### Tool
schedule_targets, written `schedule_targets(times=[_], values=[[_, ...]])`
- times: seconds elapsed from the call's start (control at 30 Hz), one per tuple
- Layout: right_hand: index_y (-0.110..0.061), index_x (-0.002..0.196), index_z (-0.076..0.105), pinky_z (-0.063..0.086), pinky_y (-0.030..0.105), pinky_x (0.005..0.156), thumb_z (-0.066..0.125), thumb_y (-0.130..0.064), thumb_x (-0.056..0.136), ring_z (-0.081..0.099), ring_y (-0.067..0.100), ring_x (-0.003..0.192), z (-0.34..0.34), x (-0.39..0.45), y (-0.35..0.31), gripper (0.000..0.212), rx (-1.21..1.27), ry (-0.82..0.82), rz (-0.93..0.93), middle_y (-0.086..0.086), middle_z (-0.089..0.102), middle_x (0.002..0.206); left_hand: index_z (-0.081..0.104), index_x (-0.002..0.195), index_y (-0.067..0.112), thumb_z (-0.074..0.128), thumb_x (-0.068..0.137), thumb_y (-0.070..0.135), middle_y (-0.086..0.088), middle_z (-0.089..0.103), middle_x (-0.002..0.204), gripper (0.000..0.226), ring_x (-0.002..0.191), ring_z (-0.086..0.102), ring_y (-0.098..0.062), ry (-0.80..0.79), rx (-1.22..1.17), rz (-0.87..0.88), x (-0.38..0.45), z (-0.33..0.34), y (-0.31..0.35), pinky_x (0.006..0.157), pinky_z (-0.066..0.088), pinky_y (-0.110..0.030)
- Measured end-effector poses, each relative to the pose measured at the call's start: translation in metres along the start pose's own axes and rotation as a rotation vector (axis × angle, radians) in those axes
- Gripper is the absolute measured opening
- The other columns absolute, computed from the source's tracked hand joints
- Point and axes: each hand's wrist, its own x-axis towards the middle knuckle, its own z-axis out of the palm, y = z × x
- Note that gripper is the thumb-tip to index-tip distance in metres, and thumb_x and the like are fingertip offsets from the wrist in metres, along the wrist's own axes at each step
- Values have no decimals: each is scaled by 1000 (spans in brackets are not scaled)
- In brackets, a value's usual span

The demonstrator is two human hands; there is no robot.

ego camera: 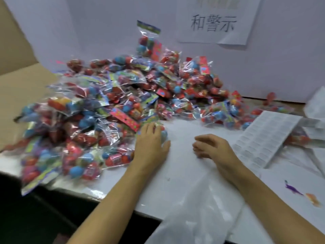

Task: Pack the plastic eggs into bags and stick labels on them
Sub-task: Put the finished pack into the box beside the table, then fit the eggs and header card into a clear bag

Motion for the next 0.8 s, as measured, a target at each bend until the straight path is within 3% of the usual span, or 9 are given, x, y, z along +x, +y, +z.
schedule_targets(times=[0.2, 0.33, 0.43, 0.5, 0.6, 0.7, 0.8], values=[[-11, 98, 74, 60, 28, 65, 67, -10, 95, 71, 20, 75, -5, 5, 7, 8, 70, 23, -3, 9, 76, 83, 68, 126, 9, 71, 91, 13, -5, 59, 132, 35, 131, 47, -24, 12, -317, 109, -1, 3, 1, 112, 32, -25], [-20, 105, 69, 59, 26, 66, 71, -17, 93, 73, 15, 79, -4, 9, 10, 12, 106, 109, 34, 11, 73, 99, 65, 134, 9, 73, 93, 14, -6, 56, 143, 42, 140, 42, -19, -42, -485, 192, -4, 5, 8, 121, 31, -40], [-18, 107, 68, 59, 29, 70, 73, -40, 87, 72, 18, 94, -3, 11, 5, 31, 145, 68, 70, 11, 69, 109, 63, 137, 9, 72, 94, 13, -9, 53, 149, 44, 148, 37, -27, -14, -546, 319, -6, 6, 16, 122, 31, -48], [-14, 106, 71, 59, 33, 70, 71, -53, 78, 73, 23, 91, -3, 9, -3, 48, 165, 5, 90, 13, 74, 106, 63, 138, 10, 71, 94, 15, -14, 45, 155, 45, 151, 33, -32, 16, -543, 420, -7, 6, 22, 119, 35, -54], [-9, 101, 72, 59, 34, 70, 70, -47, 85, 71, 23, 80, -2, 3, -7, 41, 181, -41, 89, 13, 74, 93, 61, 141, 15, 73, 93, 18, -16, 26, 165, 49, 155, 24, -27, -12, -553, 503, -9, 6, 26, 121, 35, -47], [-3, 103, 71, 57, 34, 72, 68, -25, 95, 71, 26, 86, -4, 1, -3, 23, 215, 3, 51, 13, 74, 93, 46, 151, 24, 85, 84, 16, -6, 12, 170, 78, 157, 18, -17, -82, -642, 438, -12, 8, 26, 123, 32, -37], [-7, 109, 70, 57, 27, 64, 66, -15, 95, 75, 25, 89, -6, -3, -3, 17, 242, -32, 25, 12, 77, 101, 32, 156, 30, 89, 77, 33, 4, 31, 163, 98, 147, 38, -10, -138, -888, 151, -11, 9, 27, 112, 44, -27]])
